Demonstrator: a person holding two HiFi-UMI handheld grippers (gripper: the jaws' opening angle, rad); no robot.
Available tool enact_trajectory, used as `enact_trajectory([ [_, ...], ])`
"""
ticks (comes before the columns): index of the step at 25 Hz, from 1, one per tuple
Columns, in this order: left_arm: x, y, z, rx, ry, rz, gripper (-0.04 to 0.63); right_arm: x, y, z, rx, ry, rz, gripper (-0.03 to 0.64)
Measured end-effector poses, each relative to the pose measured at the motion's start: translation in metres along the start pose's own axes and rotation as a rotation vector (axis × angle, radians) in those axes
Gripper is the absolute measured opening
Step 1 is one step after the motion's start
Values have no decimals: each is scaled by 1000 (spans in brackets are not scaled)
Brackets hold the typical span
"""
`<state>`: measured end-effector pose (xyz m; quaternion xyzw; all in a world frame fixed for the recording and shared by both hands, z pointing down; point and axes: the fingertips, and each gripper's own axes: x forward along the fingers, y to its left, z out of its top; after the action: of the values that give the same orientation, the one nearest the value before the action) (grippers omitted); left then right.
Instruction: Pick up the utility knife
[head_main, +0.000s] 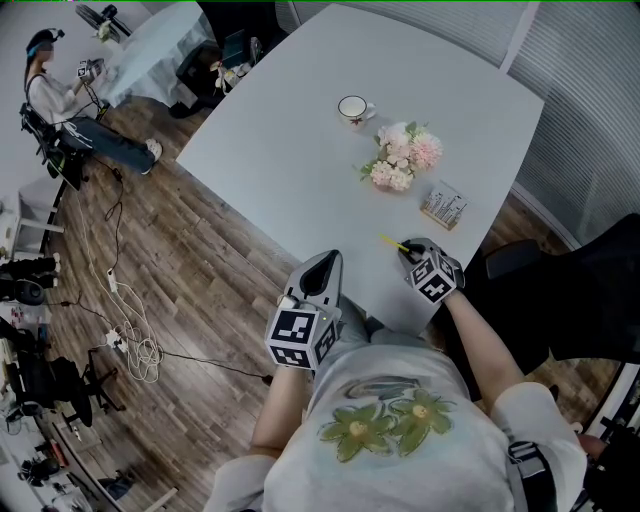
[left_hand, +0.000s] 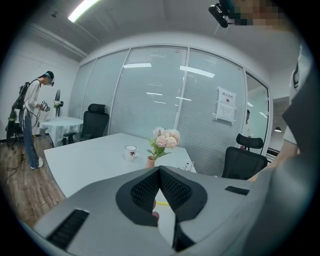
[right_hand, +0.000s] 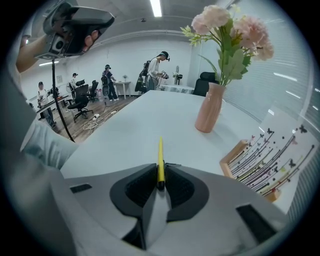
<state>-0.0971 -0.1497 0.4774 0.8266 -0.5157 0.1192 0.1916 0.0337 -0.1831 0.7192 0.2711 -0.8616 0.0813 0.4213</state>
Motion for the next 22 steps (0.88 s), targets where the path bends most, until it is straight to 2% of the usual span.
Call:
enact_trajectory([
  [22,-4,3,-4,-12,-4,9,11,-5,4,4,11,9,11,57],
])
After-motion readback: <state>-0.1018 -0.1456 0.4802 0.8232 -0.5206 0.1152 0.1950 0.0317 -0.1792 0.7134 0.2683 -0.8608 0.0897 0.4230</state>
